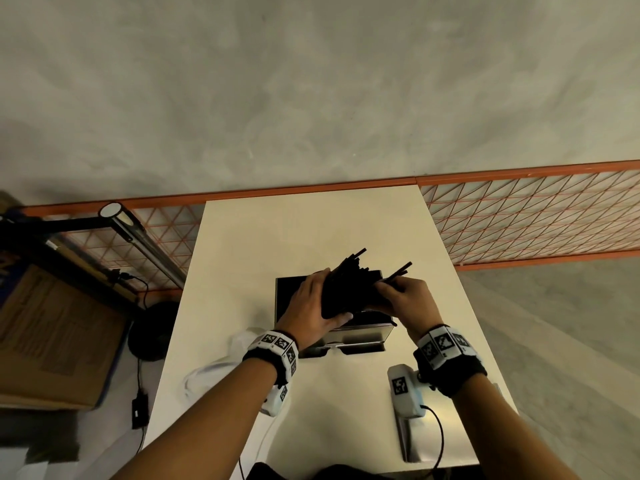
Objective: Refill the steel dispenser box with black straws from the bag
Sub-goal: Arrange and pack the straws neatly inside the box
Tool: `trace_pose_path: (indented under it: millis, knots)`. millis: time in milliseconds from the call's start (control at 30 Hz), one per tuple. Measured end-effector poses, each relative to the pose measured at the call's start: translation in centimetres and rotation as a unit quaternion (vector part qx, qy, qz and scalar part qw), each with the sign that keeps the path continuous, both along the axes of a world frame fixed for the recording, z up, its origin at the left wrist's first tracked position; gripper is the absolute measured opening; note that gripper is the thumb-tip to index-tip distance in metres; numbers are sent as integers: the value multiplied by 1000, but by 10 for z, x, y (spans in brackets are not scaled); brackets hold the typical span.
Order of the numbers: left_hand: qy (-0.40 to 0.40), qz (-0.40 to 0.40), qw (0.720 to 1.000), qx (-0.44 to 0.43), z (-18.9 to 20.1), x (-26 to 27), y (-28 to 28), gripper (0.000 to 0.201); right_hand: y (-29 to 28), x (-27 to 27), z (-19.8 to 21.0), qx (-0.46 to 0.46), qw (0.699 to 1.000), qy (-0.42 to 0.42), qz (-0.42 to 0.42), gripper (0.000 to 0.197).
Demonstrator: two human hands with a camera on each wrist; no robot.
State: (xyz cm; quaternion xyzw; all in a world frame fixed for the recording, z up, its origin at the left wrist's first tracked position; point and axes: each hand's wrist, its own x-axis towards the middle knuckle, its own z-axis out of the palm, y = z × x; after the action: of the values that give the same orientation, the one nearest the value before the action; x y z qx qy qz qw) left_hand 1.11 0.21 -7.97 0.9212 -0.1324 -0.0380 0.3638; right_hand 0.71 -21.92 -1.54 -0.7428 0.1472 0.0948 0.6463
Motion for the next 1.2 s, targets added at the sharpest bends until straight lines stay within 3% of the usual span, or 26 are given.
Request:
trace_pose_path:
  millis: [100,233,333,500,700,800,1000,1200]
  knots:
    - [-6,-18,1000,-11,-2,-1,-3,102,-1,-2,2,46,998,39,-35,12]
    - [5,-50,999,-21,-6,-1,0,110,9,-7,-7,22,997,69,-37,12]
    - [19,-64,998,16,-9,-1,2,119,18,-13,-17,18,995,100,-23,16]
    - [14,-40,999,11,-11,0,-2,114,23,-3,-48,31,994,106,-19,30]
    - [-4,-17,1000,-5,-8,8,-9,98,35,-15,-9,23,988,153,18,35]
    - [-27,-38,998,34,-7,12,-14,95,33,-20,-16,-48,992,113,4,41]
    - [-71,-61,990,102,-12,10,-17,92,10,-36,-15,-117,993,29,-16,28]
    - [-70,-65,989,115,-15,6,-18,91,-7,-40,-7,-107,993,-20,-45,23]
